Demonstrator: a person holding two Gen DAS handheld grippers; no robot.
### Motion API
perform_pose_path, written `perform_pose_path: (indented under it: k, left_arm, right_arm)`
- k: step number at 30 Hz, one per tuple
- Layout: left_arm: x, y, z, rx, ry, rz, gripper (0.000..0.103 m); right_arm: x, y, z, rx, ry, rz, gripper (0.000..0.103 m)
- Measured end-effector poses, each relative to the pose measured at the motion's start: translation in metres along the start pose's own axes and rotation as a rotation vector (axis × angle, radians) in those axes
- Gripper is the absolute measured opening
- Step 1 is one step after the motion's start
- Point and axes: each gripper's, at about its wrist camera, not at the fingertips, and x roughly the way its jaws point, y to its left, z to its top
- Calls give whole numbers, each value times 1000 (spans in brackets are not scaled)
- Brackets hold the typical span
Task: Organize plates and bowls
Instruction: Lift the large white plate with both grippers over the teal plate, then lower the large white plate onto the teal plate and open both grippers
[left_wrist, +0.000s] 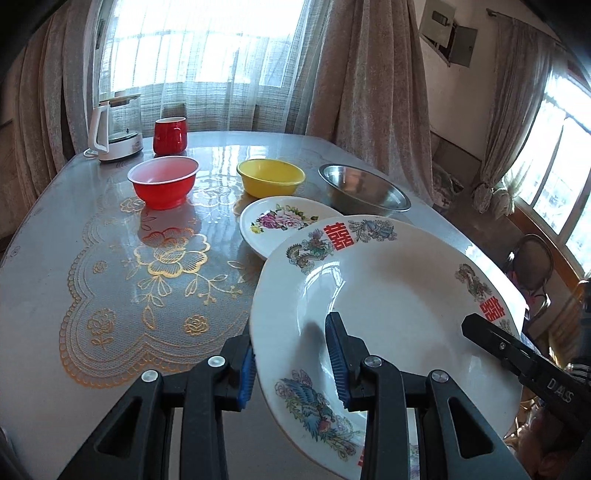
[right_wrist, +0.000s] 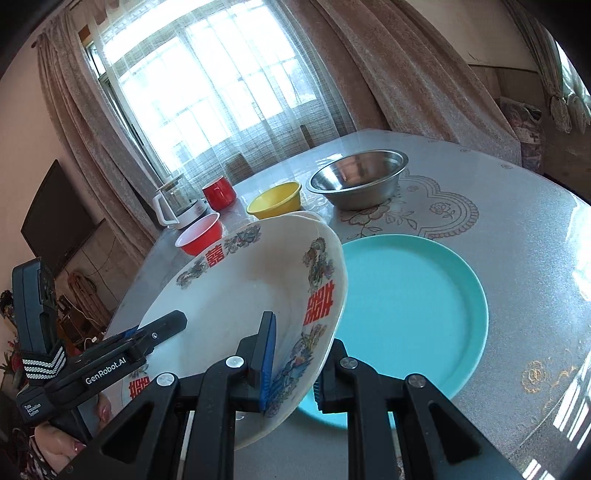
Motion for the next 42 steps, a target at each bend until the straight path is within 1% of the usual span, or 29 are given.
perform_pose_path:
  k: [10, 17, 23, 29, 39, 42]
  left_arm:
    - [30, -51, -6, 63, 54, -52, 35]
    - [46, -72, -11, 97, 92, -44, 35]
    - [55, -75, -13, 101, 110, -38, 35]
    - [63, -74, -10, 109, 105, -10, 35]
    - [69, -75, -11, 120, 100, -8, 35]
    - [69, -74, -11, 112, 98, -8, 34]
  right_arm:
    - [-23, -52, 3, 73, -28, -84, 17]
    - [-20, -79, 2, 130, -21, -113, 17]
    - [-14, -92, 3, 146, -8, -122, 17]
    - [-3, -94, 5, 144, -1, -126, 17]
    - [10, -102, 3, 140, 17, -140, 17]
    - [10, -103, 2, 147, 27, -143, 20]
